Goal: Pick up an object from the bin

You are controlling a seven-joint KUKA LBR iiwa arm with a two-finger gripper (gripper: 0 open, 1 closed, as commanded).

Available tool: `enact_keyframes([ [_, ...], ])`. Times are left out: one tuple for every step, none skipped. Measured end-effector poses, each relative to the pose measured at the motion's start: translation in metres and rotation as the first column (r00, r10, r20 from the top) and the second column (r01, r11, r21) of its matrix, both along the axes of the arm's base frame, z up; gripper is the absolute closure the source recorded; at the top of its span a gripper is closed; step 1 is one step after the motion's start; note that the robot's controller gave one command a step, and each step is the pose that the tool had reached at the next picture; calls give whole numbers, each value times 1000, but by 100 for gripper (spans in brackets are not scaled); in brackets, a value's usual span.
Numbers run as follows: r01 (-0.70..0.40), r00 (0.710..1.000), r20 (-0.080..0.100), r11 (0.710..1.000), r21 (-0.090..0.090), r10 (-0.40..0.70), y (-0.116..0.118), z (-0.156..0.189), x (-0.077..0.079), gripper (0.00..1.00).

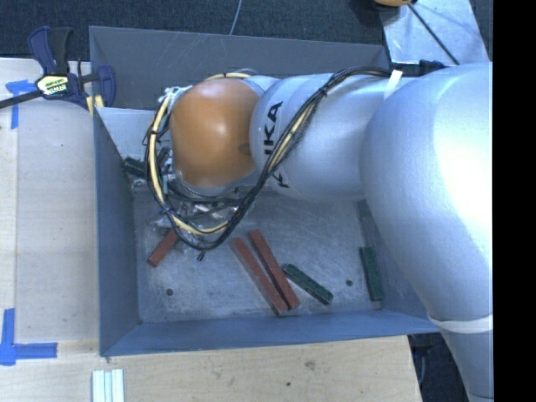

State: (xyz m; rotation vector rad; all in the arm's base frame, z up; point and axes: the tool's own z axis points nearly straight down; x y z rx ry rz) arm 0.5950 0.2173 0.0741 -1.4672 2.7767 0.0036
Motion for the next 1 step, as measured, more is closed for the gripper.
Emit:
enact_keyframes([
  [0, 1000, -8, 1000, -4, 0, -1, 18, -2, 100],
])
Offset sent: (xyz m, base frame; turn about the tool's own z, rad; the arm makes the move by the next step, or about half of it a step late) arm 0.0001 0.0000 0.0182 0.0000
